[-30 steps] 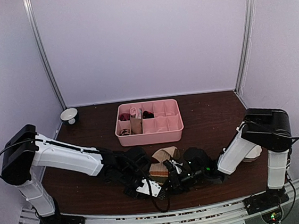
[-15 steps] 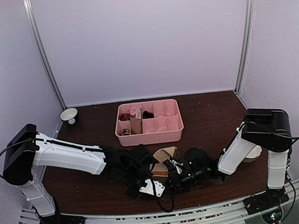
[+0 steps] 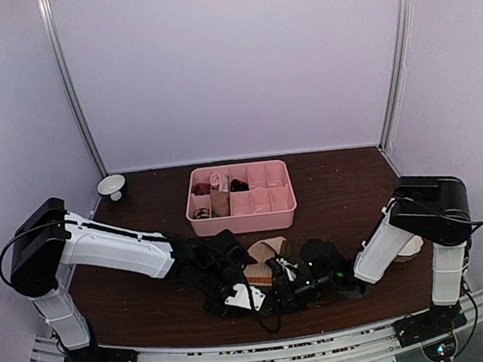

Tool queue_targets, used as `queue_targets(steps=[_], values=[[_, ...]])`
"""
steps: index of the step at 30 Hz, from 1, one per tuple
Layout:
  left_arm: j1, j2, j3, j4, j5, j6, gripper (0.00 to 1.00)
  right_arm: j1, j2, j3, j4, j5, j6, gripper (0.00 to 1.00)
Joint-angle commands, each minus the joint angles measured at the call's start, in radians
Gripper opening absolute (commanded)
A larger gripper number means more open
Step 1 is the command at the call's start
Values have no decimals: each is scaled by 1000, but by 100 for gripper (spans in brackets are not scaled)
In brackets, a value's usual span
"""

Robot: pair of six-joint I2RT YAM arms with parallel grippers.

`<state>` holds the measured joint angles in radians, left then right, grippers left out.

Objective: Roll the socks
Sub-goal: Roll the sock at the center of the board.

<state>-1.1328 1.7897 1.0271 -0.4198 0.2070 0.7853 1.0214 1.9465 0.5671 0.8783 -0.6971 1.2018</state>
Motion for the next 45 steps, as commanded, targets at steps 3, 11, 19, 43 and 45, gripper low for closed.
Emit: queue_targets(steps=[3,11,19,43,45], values=[[5,10,27,7,11,-14,29,-3,31,-28,-52,28,7,0],[15,83,13,24,-76,-25,25,-3,6,-30,-74,47,-17,0],[16,142,11,2,-126,-44,6,-3,-18,-41,-59,61,-20,22],[199,224,243,-499,535,-129,0,169,-877,-204,-817,1251,-414,100],[213,246,256,-509,548,-131,0,141,-943,-335,-662,1198,-345,100]])
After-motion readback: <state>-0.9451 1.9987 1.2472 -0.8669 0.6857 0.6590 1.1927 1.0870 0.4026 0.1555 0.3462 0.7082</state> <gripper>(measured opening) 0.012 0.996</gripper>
